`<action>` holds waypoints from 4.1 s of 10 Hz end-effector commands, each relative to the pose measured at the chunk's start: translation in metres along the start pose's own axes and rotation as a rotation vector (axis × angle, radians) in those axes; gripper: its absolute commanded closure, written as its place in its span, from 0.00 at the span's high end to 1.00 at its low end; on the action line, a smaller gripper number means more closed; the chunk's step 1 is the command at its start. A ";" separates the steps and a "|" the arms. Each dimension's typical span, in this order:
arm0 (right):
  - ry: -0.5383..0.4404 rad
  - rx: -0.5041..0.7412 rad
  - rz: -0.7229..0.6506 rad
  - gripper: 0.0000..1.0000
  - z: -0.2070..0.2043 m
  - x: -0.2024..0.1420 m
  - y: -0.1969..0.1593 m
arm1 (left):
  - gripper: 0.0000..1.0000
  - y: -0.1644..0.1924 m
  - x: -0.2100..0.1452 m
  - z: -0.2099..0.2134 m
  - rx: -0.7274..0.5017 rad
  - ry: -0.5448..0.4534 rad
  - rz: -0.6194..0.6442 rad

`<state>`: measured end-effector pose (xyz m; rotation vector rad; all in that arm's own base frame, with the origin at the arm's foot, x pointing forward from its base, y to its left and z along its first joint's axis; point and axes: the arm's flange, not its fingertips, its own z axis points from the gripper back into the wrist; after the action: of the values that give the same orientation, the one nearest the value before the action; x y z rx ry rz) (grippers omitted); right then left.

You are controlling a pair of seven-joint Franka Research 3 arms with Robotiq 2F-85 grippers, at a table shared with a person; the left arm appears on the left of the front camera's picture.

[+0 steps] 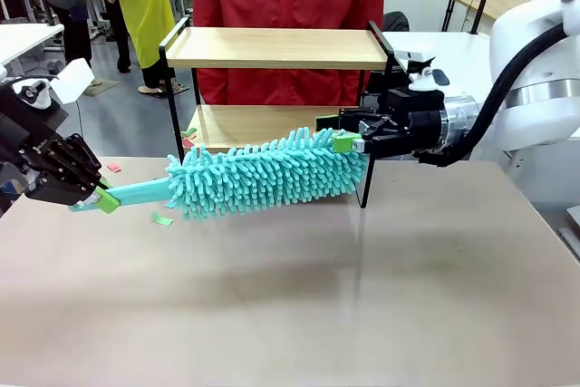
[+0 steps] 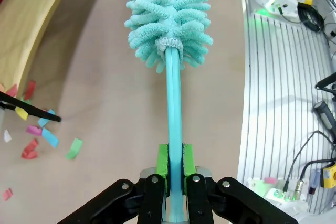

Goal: Clean the shelf.
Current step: Hand the Duster back to the human.

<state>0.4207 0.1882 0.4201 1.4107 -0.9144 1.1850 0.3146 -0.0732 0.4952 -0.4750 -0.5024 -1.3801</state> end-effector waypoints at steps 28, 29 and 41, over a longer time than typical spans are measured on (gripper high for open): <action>0.053 0.071 -0.026 0.00 -0.009 -0.026 -0.003 | 0.71 -0.003 0.003 0.005 -0.003 -0.055 0.038; 0.053 0.071 -0.026 0.00 -0.009 -0.026 -0.003 | 1.00 -0.003 0.003 0.016 -0.031 -0.168 0.082; 0.053 0.071 -0.026 0.00 -0.009 -0.026 -0.003 | 1.00 0.020 -0.112 0.149 0.059 -0.746 0.160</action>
<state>0.4181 0.1947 0.3916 1.4460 -0.8178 1.2356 0.3100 0.1111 0.5438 -0.9643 -1.0876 -1.0164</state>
